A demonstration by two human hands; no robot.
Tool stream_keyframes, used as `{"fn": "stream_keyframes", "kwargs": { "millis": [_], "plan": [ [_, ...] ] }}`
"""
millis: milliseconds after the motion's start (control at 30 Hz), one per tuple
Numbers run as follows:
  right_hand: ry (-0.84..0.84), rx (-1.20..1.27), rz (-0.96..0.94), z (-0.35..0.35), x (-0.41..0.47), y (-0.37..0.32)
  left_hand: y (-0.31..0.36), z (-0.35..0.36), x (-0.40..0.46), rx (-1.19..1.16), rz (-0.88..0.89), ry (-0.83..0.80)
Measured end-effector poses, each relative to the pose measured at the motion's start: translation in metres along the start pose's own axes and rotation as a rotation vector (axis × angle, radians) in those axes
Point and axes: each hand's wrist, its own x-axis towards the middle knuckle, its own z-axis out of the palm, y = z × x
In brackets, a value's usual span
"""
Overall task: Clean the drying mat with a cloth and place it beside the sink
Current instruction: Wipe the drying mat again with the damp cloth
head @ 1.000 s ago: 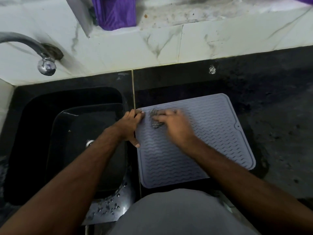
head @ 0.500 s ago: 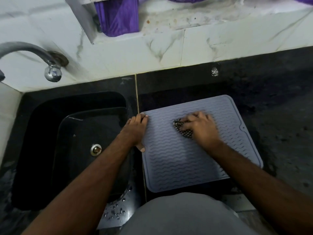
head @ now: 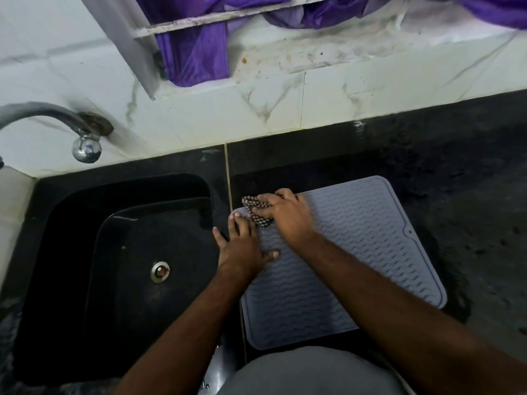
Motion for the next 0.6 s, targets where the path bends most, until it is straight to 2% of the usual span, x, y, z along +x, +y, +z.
{"fn": "stream_keyframes", "kwargs": {
  "millis": [133, 300, 600],
  "plan": [
    [-0.035, -0.089, 0.079, -0.022, -0.009, 0.052, 0.011, -0.011, 0.006, -0.002, 0.019, -0.086],
    [-0.030, -0.183, 0.176, -0.056, -0.037, 0.121, 0.022, -0.030, 0.019, -0.050, -0.062, -0.218],
    [0.025, -0.301, 0.322, -0.094, -0.073, 0.182, 0.030, -0.029, 0.019, -0.040, -0.117, -0.243]
  ]
}}
